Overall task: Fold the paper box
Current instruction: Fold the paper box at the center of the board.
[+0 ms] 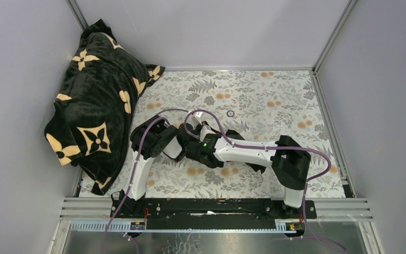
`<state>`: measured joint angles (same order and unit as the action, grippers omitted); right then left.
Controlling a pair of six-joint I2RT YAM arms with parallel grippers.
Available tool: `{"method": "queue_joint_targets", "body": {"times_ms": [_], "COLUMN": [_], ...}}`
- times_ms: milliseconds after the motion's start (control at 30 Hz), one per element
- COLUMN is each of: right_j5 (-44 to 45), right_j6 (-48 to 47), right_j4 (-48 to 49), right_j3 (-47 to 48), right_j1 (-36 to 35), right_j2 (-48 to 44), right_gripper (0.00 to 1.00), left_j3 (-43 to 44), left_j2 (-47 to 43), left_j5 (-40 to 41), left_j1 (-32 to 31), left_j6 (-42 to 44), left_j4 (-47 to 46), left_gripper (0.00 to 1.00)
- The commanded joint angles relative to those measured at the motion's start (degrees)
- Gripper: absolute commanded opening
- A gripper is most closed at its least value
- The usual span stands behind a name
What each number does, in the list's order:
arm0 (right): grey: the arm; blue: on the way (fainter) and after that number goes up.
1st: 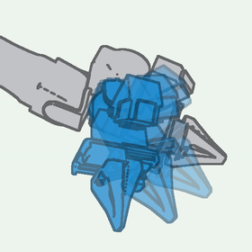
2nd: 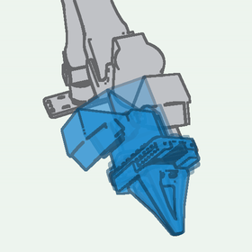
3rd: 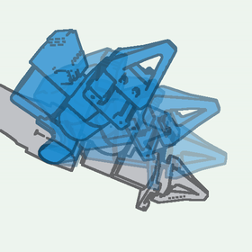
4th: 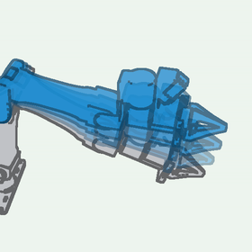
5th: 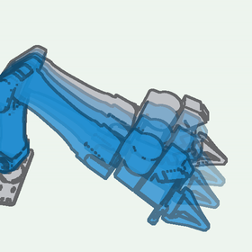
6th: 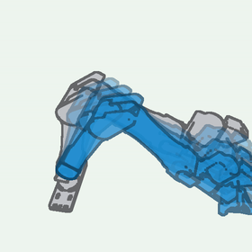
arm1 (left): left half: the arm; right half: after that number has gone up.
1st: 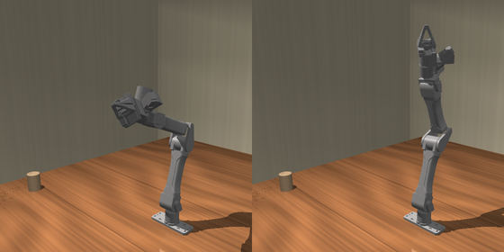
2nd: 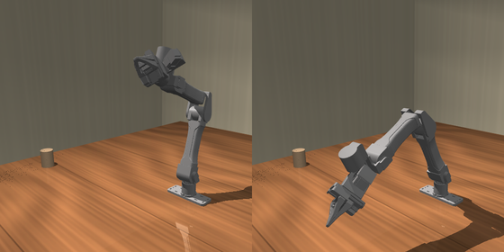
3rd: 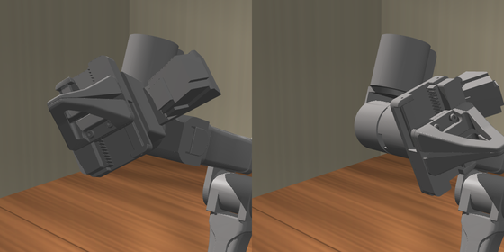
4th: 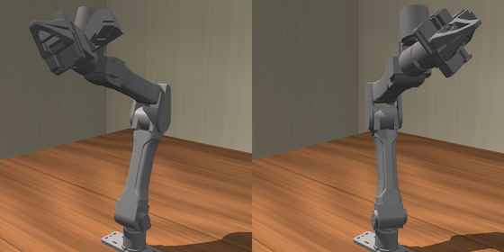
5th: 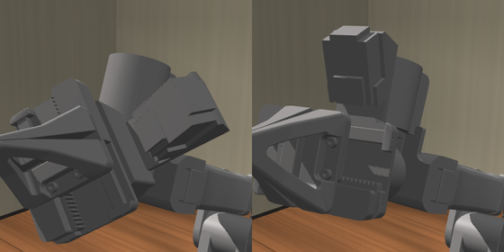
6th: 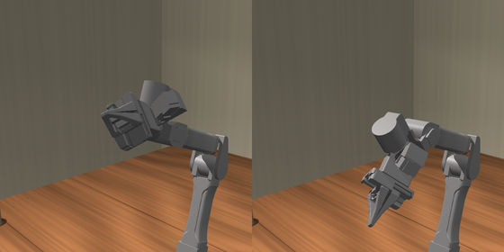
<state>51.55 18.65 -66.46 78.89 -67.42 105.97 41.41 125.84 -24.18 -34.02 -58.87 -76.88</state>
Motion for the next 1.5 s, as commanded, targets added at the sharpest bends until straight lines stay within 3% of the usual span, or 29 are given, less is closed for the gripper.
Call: {"method": "queue_joint_targets", "body": {"times_ms": [0,467,900,1467], "right_j5": [-0.1,0.3,0.3,0.6], "right_j6": [0.5,0.8,0.5,1.6], "right_j4": [1.9,1.6,1.7,1.4], "right_j3": [1.2,0.2,0.8,1.1], "right_j1": [-1.0,-1.0,-1.5,-1.6], "right_j2": [-0.8,-1.9,-0.8,1.3], "right_gripper": [0.0,0.0,0.0,0.0], "left_j3": [-1.0,1.5,4.7,-0.1], "left_j2": [0.8,4.7,6.1,2.0], "left_j5": [-2.2,-4.1,-5.5,-6.1], "left_j1": [2.1,3.4,-0.2,-1.9], "left_j6": [-1.8,-2.4,-1.1,0.2], "left_j4": [-12.1,-13.5,-12.6,-14.4], "left_gripper": [0.0,0.06,0.06,0.06]}}
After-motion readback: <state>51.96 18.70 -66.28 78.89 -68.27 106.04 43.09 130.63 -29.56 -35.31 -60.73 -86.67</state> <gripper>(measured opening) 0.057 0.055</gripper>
